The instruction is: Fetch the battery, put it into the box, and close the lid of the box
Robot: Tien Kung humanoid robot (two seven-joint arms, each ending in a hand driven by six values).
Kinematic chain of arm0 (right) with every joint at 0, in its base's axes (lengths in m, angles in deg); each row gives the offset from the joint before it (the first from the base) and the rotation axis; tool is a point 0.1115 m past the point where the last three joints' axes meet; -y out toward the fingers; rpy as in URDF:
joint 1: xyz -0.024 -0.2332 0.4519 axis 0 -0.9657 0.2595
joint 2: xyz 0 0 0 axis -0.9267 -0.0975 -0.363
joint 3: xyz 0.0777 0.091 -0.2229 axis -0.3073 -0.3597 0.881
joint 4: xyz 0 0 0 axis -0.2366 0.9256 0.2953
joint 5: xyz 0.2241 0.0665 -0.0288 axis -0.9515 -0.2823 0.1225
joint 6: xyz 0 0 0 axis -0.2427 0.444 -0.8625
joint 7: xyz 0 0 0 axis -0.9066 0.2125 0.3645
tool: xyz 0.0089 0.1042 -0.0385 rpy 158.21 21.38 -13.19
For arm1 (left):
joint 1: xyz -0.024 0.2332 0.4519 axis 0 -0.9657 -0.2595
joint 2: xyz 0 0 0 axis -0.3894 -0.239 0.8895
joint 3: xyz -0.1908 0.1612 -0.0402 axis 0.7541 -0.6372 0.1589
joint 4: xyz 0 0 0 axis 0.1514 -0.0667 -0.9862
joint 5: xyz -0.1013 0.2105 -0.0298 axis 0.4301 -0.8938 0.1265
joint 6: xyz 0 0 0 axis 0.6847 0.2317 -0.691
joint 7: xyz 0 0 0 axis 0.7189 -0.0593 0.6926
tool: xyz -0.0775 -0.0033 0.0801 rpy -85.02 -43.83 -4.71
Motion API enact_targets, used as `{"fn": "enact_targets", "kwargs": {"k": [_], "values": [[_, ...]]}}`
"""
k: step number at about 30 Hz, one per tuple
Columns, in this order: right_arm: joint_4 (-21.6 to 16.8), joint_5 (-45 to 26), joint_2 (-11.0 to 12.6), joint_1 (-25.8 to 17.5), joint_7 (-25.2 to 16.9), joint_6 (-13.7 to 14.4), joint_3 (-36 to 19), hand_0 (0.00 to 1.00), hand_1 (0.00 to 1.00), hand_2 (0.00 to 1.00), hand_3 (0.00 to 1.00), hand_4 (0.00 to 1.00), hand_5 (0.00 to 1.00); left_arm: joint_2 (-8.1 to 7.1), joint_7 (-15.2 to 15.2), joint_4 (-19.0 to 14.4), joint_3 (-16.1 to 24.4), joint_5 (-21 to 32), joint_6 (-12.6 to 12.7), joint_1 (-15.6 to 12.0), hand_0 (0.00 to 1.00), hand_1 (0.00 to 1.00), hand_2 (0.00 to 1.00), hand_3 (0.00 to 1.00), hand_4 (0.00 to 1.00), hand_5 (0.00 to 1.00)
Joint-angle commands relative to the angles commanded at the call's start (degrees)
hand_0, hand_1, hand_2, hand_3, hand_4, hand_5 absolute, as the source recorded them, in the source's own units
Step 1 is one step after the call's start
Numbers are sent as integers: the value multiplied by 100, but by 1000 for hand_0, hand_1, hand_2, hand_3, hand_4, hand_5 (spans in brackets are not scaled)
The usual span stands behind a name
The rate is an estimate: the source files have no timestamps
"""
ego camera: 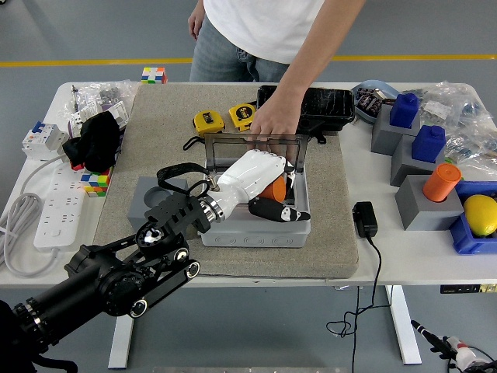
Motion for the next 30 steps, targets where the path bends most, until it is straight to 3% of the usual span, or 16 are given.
{"fn": "enact_targets", "kwargs": {"k": [1, 12, 13, 18, 19, 24, 25, 30], "values": [[2, 5, 1, -3, 0, -1, -4, 907, 889, 824, 865, 998, 998, 3, -9, 5, 2, 0, -6, 0, 197, 168, 170, 175, 998, 601], [-4, 5, 0, 18, 0, -7, -9, 907, 889, 823, 864, 998, 998, 18, -31, 30, 20, -99, 12, 17, 245, 231, 194, 206, 998, 615], [-3, 6, 0, 19, 1, -8, -11, 906, 888, 823, 864, 998, 998, 18, -44, 35, 23, -92, 21, 17, 415, 528, 364, 339, 998, 649], [1, 20, 5, 14, -1, -10, -32, 906, 888, 823, 864, 998, 998, 21, -91, 54, 59, -72, -2, 23, 415, 528, 364, 339, 998, 649], [1, 21, 5, 12, -1, -11, -33, 906, 888, 822, 864, 998, 998, 21, -98, 58, 62, -65, -8, 22, 561, 691, 560, 442, 998, 650], [1, 28, 3, 13, -3, -10, -41, 906, 888, 822, 864, 998, 998, 22, -123, 67, 59, -53, -11, 19, 561, 691, 560, 442, 998, 650], [1, 29, 4, 15, -4, -10, -41, 906, 888, 822, 863, 998, 998, 23, -124, 66, 64, -57, -16, 22, 704, 801, 678, 555, 998, 651], [4, 39, 7, 19, -4, -13, -56, 906, 888, 822, 863, 998, 998, 23, -149, 59, 86, -72, 6, 30, 704, 801, 678, 555, 998, 651]]}}
